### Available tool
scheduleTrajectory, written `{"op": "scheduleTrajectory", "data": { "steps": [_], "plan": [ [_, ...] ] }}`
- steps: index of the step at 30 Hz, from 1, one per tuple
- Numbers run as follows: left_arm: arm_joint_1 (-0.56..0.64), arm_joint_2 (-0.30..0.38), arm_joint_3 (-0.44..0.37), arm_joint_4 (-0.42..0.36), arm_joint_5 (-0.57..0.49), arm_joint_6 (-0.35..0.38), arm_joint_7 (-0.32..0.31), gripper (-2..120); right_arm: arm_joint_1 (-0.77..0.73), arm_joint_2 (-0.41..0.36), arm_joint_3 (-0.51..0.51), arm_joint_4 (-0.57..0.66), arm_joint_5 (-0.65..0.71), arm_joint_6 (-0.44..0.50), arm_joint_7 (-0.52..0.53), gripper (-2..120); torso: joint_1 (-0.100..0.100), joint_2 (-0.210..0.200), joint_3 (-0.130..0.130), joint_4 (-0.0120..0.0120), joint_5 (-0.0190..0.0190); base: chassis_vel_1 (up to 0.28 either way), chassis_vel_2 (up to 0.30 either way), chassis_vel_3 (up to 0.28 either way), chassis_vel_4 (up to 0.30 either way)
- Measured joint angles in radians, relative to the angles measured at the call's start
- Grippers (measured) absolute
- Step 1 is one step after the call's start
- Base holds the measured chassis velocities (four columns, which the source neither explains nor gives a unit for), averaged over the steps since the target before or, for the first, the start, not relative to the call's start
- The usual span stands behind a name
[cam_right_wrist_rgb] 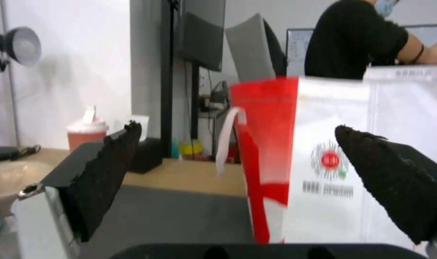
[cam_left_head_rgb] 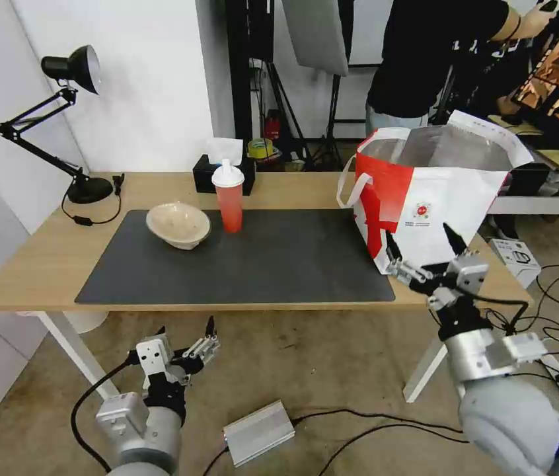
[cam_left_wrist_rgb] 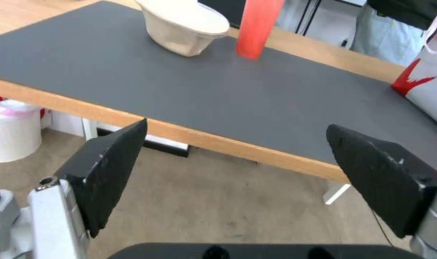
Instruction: Pick up the trash from the table and place it into the takeout bag.
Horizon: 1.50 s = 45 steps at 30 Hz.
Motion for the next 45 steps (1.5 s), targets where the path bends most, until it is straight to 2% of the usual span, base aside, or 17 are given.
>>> {"op": "scheduleTrajectory", "data": {
  "steps": [24, 39, 45],
  "plan": [
    [-0.003, 0.01, -0.018, 0.0, -0.001, -0.003, 0.003, 100, -0.169, 0.087, -0.052, 0.013, -0.086, -0.043, -0.004, 100, 0.0, 0.0, 0.0, 0.0001, 0.0001, 0.0, 0.0, 0.0, 0.0],
    [-0.008, 0.014, -0.023, 0.001, 0.001, -0.003, 0.005, 100, -0.201, 0.125, -0.068, 0.005, -0.106, -0.062, 0.005, 100, 0.0, 0.0, 0.0, 0.0001, 0.0, 0.0, 0.0, 0.0, 0.0],
    [-0.009, 0.01, -0.021, 0.002, 0.003, -0.005, 0.005, 100, -0.217, 0.162, -0.073, -0.001, -0.132, -0.066, 0.009, 100, 0.0, 0.0, 0.0, 0.0001, 0.0, 0.0, 0.0, 0.0, 0.0]
  ]
}}
